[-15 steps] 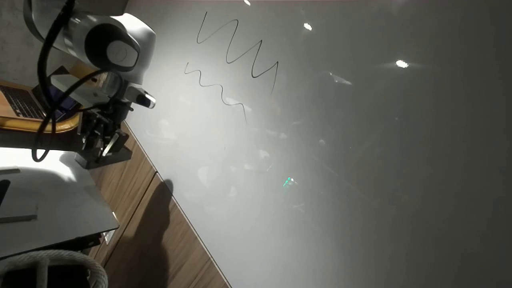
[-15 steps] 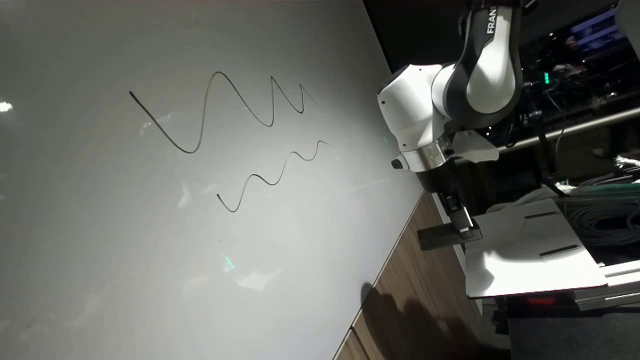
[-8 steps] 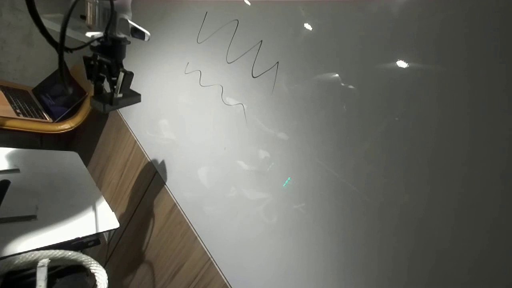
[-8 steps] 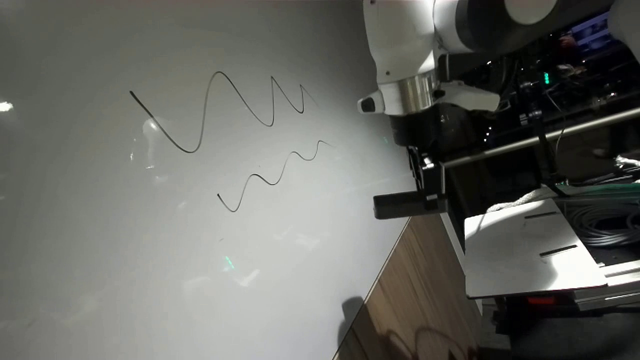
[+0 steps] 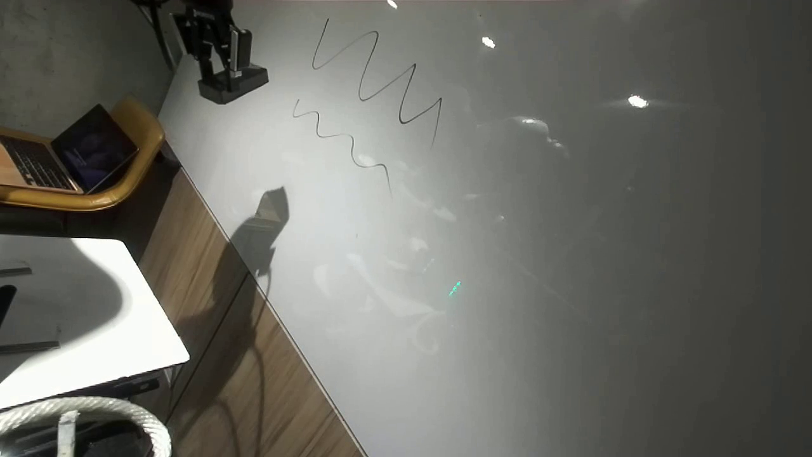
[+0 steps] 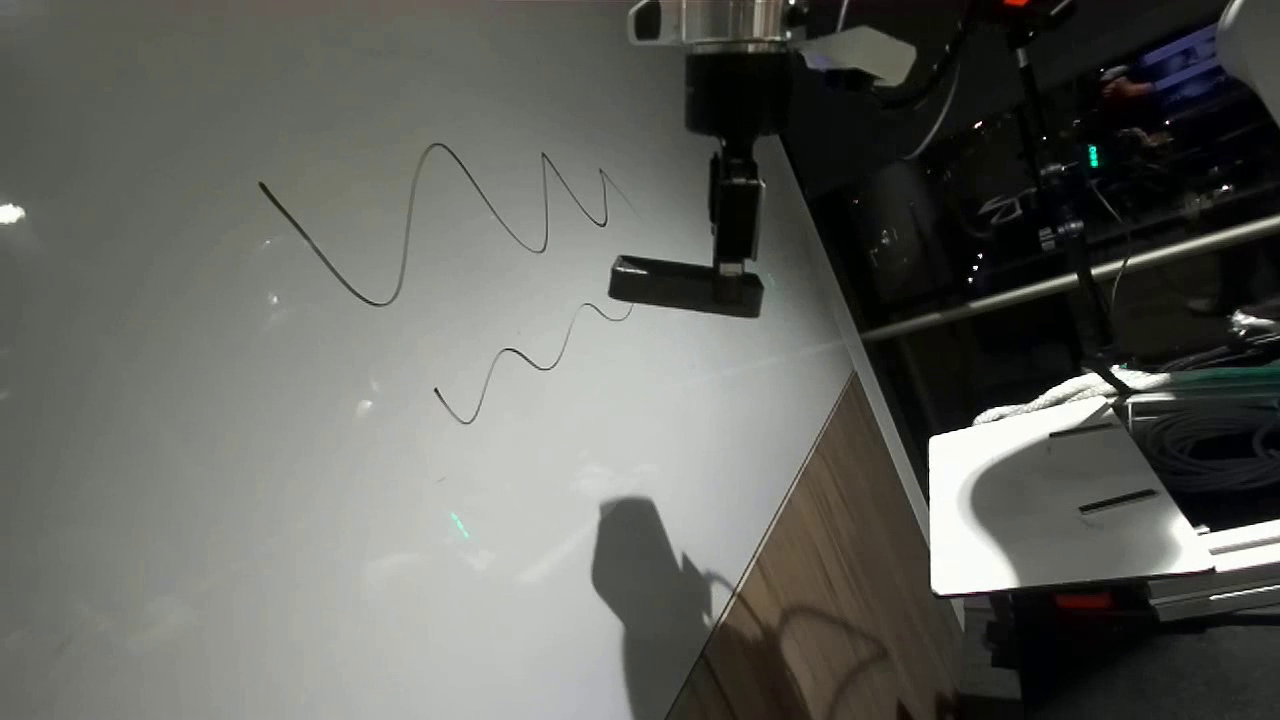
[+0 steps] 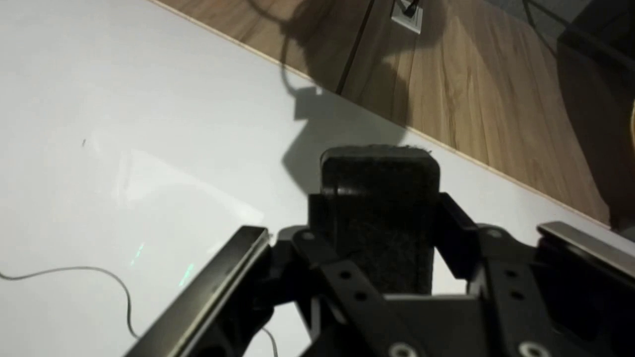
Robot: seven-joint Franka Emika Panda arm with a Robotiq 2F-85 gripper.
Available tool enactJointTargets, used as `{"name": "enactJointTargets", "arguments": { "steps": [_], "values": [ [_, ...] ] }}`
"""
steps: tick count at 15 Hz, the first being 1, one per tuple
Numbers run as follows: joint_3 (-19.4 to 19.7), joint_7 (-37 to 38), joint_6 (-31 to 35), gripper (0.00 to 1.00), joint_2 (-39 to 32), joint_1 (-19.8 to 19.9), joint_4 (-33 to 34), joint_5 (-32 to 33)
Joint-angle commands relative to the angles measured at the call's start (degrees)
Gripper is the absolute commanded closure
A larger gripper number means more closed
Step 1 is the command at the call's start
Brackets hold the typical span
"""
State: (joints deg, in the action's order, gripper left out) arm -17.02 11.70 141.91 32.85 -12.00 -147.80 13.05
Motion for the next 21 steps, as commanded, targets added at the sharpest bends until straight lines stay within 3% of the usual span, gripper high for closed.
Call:
{"name": "enactJointTargets", "arguments": {
  "steps": [1, 11, 21],
  "values": [
    [-0.8, -0.7, 1.4, 0.71, -4.4, 2.8, 7.8, 0.9],
    [-7.6, 4.0, 0.2, 0.71, -21.6, 5.1, 29.2, 10.5],
    [-6.9, 7.0, -3.0, 0.71, -29.6, 1.6, 47.8, 27.2]
  ]
}}
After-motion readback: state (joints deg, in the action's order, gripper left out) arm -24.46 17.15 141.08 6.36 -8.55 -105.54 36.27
